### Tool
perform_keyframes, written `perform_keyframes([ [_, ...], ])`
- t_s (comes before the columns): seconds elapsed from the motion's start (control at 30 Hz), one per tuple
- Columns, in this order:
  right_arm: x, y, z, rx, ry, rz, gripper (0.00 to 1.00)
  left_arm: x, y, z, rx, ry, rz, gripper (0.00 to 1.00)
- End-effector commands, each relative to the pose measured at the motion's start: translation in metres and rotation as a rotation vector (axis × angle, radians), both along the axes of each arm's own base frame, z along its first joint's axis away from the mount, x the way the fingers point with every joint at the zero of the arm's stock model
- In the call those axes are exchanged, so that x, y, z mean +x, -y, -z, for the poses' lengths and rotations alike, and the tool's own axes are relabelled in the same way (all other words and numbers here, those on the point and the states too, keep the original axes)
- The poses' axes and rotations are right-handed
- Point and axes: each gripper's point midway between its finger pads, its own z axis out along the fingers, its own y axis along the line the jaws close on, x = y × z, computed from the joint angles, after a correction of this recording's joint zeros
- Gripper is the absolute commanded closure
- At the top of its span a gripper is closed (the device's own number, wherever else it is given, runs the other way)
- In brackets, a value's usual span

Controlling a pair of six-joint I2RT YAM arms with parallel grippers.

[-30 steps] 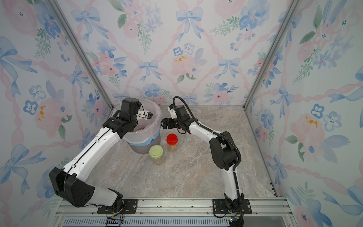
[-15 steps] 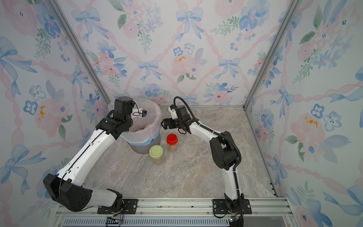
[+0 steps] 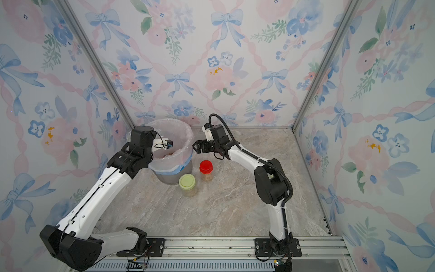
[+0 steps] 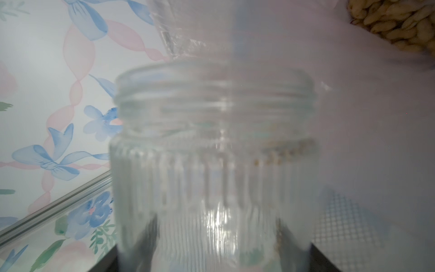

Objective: Empty moldy peanuts from jars
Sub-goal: Move the trash bin to the center of the board.

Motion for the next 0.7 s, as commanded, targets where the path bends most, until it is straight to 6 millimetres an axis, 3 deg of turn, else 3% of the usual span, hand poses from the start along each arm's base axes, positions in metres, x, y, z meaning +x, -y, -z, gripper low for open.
perform_keyframes([
  [0.0, -0.009, 0.004, -0.014, -0.013, 0.026, 0.0, 0.04, -0.003, 0.001, -0.007, 0.001, 0.044, -0.009, 1.0],
  [0.07, -0.008, 0.003, -0.015, -0.015, 0.028, 0.001, 0.04, -0.003, 0.004, -0.011, 0.014, 0.053, -0.018, 1.0],
  [0.17, -0.01, 0.002, -0.014, -0.022, 0.026, -0.003, 0.04, 0.001, 0.026, -0.04, -0.08, 0.132, 0.052, 0.98],
  [0.2, -0.01, 0.002, -0.014, -0.019, 0.03, -0.002, 0.04, 0.005, 0.02, -0.03, -0.097, 0.108, 0.058, 0.95],
  [0.27, -0.01, 0.001, -0.011, -0.026, 0.018, -0.007, 0.04, 0.002, -0.006, 0.002, 0.04, 0.019, -0.061, 1.0],
  [0.37, -0.01, 0.006, -0.013, -0.03, 0.033, 0.004, 0.04, -0.001, 0.008, -0.023, -0.073, 0.102, 0.003, 0.94],
  [0.43, -0.011, 0.006, -0.013, -0.032, 0.029, 0.002, 0.03, -0.005, 0.001, -0.03, 0.011, 0.098, -0.035, 0.97],
  [0.5, -0.01, 0.007, -0.013, -0.044, 0.029, 0.002, 0.04, -0.004, 0.006, -0.05, 0.004, 0.141, -0.036, 0.97],
  [0.67, -0.012, 0.004, -0.015, -0.027, 0.028, 0.006, 0.04, 0.016, -0.002, -0.039, 0.024, 0.109, -0.013, 0.97],
])
